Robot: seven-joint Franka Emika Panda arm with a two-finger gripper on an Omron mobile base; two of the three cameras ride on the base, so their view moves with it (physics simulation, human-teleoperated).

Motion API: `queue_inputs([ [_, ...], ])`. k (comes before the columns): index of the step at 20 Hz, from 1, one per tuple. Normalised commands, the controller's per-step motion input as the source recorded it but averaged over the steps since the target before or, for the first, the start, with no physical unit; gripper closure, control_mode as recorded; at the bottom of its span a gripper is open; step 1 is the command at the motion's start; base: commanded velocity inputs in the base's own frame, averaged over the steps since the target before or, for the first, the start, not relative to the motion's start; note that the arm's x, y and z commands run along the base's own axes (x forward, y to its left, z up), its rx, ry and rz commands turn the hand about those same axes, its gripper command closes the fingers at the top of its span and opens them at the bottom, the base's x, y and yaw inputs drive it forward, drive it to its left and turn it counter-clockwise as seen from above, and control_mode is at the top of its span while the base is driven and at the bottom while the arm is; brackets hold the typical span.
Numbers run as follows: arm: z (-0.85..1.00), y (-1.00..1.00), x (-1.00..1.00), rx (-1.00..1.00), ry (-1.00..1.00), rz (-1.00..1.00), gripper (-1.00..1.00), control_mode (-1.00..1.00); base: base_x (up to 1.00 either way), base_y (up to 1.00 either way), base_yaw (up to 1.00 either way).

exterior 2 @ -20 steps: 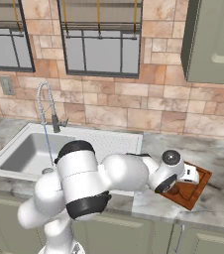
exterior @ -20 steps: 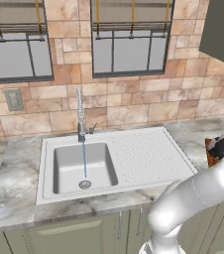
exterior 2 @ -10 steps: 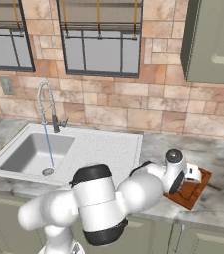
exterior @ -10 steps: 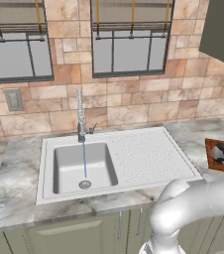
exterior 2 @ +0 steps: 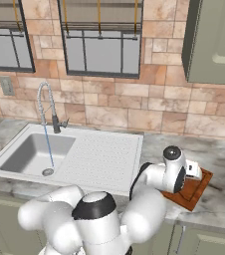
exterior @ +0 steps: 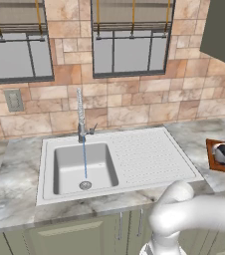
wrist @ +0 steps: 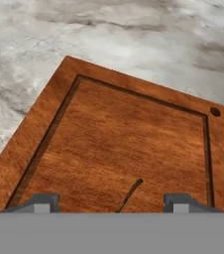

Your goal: Pick the pear from the sink and place it on the cutting board to airdry. Then turn off the sink faucet.

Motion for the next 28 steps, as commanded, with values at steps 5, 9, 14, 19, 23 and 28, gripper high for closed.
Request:
queue_inputs([
  [5,0.44,-0.04,0.0,0.0,-0.07,0.0,-1.0,-1.0,0.0,0.0,0.0],
  [9,0.39,-0.05,-0.04,0.0,-0.06,0.0,-1.0,-1.0,0.0,0.0,0.0],
  [14,0.35,0.01,-0.31,0.0,-0.1,0.01,-1.0,-1.0,0.0,0.0,0.0],
  [19,0.27,0.23,-0.52,-0.05,-0.11,0.07,-1.0,-1.0,0.0,0.0,0.0],
  [23,0.2,0.46,-0.44,-0.16,-0.1,0.12,-1.0,-1.0,0.0,0.0,0.0],
  [28,0.48,0.52,-0.3,-0.19,-0.11,0.15,-1.0,-1.0,0.0,0.0,0.0],
])
